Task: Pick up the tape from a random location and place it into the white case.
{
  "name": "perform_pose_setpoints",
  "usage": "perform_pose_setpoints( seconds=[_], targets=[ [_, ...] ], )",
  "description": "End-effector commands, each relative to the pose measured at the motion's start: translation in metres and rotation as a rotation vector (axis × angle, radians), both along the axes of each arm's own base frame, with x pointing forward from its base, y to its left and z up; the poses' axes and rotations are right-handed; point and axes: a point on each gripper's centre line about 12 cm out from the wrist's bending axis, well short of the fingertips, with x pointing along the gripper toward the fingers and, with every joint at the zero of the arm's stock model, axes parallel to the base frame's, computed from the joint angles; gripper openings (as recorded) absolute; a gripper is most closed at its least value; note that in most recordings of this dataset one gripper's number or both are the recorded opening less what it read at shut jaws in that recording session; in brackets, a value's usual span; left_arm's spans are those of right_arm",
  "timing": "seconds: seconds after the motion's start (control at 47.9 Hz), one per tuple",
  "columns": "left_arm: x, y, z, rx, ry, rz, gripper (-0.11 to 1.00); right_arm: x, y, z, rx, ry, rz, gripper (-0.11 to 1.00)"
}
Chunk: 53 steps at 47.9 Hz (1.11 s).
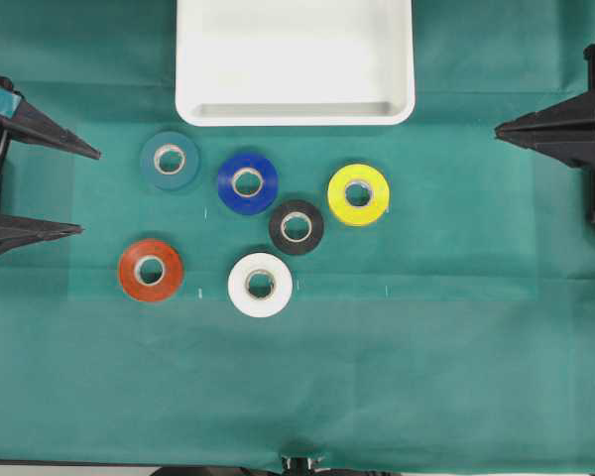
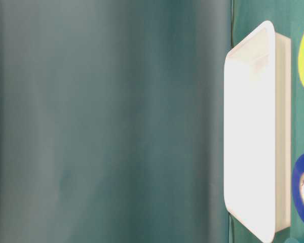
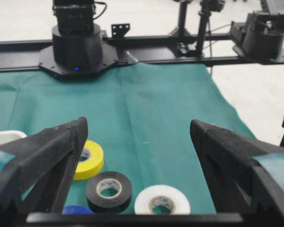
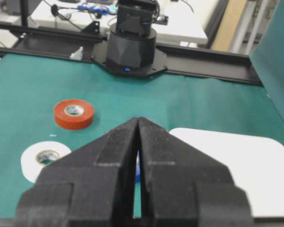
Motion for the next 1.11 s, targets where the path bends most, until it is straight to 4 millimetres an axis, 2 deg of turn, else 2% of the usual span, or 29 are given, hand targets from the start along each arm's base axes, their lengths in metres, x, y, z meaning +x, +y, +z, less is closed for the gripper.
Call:
perform_pose_setpoints(
  seconds=[0.0, 0.209, 0.836, 1.086],
  targets=[
    [0.002, -0.001, 0.004, -0.003, -0.010, -0.003, 0.98, 0.003, 0.000, 0.009, -0.002, -0.020, -0.001, 0.00],
    [0.012, -0.001, 0.006, -0.005, -0.029, 0.005, 0.98, 0.004, 0.000, 0.009, -0.005, -0.015, -0.001, 0.00],
    [0.101, -0.003, 0.018, 0.019, 0.031, 0.049, 0.98, 0.005, 0.000, 0.009, -0.005, -0.014, -0.001, 0.00],
    [0.124, -0.004, 0.017, 0.054, 0.051, 0.054, 0.98, 0.005, 0.000, 0.009, -0.003, -0.014, 0.001, 0.00]
  ],
)
